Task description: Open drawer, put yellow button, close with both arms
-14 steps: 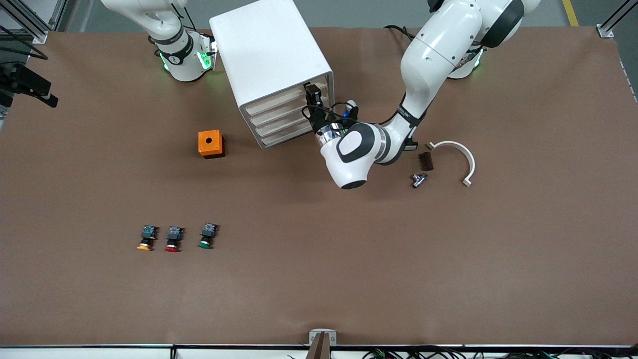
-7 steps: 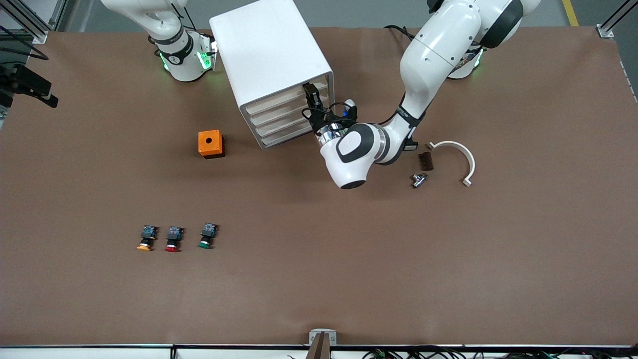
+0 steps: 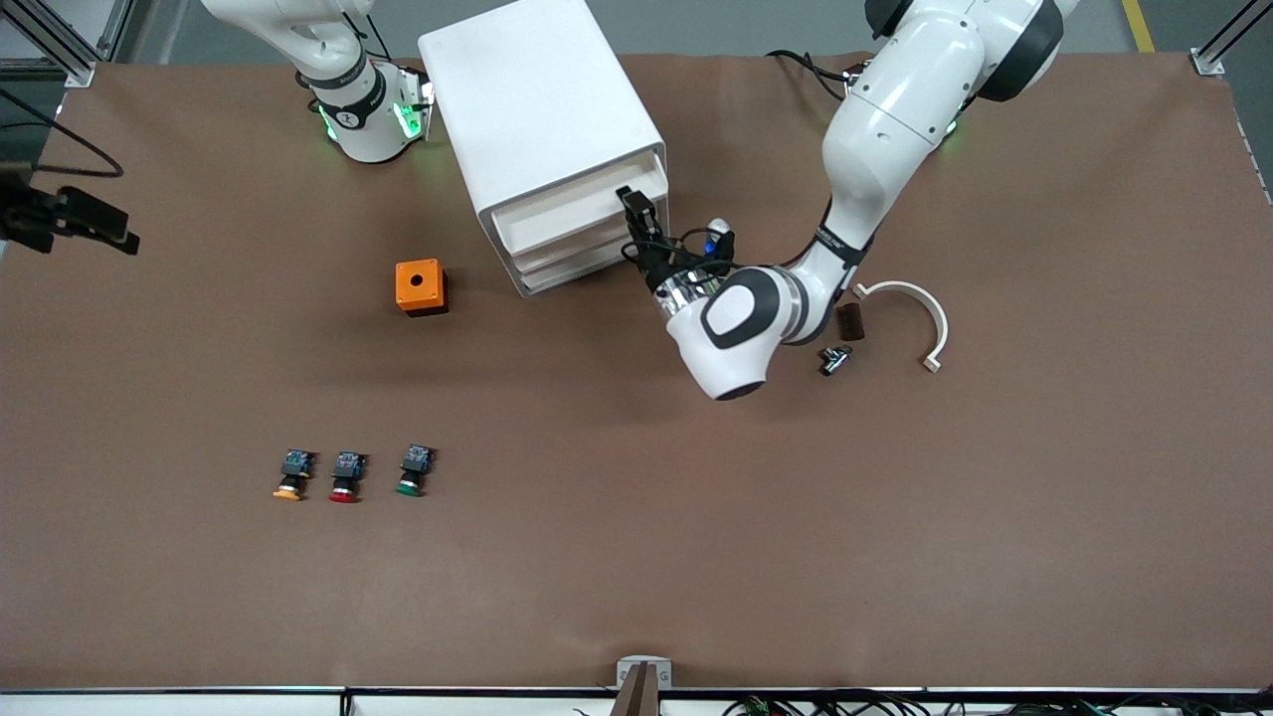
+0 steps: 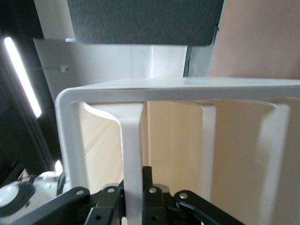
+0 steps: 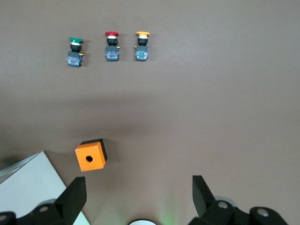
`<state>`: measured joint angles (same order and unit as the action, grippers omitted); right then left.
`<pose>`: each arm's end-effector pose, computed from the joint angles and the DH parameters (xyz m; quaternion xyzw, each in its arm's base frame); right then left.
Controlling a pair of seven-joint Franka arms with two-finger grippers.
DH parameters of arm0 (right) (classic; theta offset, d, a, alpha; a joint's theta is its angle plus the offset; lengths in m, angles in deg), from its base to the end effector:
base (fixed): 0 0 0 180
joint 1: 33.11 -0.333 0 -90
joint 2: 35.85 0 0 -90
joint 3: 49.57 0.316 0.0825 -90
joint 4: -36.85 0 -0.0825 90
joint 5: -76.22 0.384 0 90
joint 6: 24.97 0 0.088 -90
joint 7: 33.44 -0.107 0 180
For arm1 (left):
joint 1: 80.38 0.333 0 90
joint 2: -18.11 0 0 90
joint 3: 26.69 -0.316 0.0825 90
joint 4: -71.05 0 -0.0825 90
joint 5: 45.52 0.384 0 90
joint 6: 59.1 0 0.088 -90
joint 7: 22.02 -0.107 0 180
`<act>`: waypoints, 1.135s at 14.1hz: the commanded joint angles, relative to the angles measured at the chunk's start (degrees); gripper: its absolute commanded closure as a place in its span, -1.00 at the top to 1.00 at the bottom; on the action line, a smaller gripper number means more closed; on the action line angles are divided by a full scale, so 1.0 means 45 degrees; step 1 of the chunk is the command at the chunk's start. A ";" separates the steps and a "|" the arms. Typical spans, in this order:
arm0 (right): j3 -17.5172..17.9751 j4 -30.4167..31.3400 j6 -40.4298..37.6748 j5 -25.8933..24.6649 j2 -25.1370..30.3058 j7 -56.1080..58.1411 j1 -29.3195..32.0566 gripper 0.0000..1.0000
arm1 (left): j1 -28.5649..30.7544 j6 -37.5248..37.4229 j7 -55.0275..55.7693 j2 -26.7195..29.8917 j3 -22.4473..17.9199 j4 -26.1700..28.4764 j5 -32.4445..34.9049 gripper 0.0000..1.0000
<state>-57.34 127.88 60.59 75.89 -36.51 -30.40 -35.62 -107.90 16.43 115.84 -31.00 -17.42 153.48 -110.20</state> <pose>0.5461 -0.0505 0.6034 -0.9984 0.0195 0.0535 0.0002 0.4656 -0.4629 0.2245 -0.3601 -0.6246 0.5933 0.3580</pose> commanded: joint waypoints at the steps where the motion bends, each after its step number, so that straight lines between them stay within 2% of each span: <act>1: 0.0046 -0.0697 0.0318 -0.0218 -0.0983 0.0047 0.0186 1.00 | 0.0801 0.0031 0.0165 -0.0568 -0.0048 -0.0931 -0.0528 -0.81; 4: 0.0046 -0.0698 0.1704 -0.0063 -0.2836 0.0047 0.0225 1.00 | 0.1056 0.0206 0.0224 -0.0784 -0.0574 -0.1286 -0.0548 -0.77; 7: 0.0065 -0.0464 0.3770 0.0249 -0.4106 -0.0167 0.0186 1.00 | 0.1213 0.0246 0.0185 -0.0784 -0.0634 -0.1286 -0.0548 -0.70; 8: 0.0065 -0.0444 0.4474 0.0522 -0.4633 -0.0168 0.0206 1.00 | 0.1232 0.0246 0.0107 -0.0784 -0.0634 -0.1286 -0.0548 -0.62; 9: 0.0065 -0.0367 0.5119 0.0814 -0.5064 -0.0168 0.0186 1.00 | 0.1252 0.0246 -0.0087 -0.0784 -0.0634 -0.1286 -0.0548 -0.46; 10: 0.0065 -0.0076 0.5937 0.0991 -0.5397 -0.0168 0.0167 1.00 | 0.1291 0.0246 -0.0340 -0.0765 -0.0634 -0.1286 -0.0548 -0.18; 13: 0.0065 0.1037 0.8614 0.1324 -0.6004 -0.0187 0.0186 1.00 | 0.1408 0.0246 -0.1472 -0.0687 -0.0614 -0.1286 -0.0587 0.83; 14: 0.0065 0.1234 0.9221 0.1364 -0.6219 -0.0187 0.0167 1.00 | 0.1427 0.0246 -0.1823 -0.0648 -0.0595 -0.1305 -0.0645 0.99; 16: 0.0065 0.1255 0.9927 0.1694 -0.6823 -0.0187 0.0206 1.00 | 0.1583 0.0227 -0.3303 -0.0628 -0.0537 -0.1617 -0.0685 0.99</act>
<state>-57.48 132.88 102.92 81.81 -66.12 -30.71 -35.34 -101.31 17.67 105.53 -33.36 -20.10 148.29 -112.03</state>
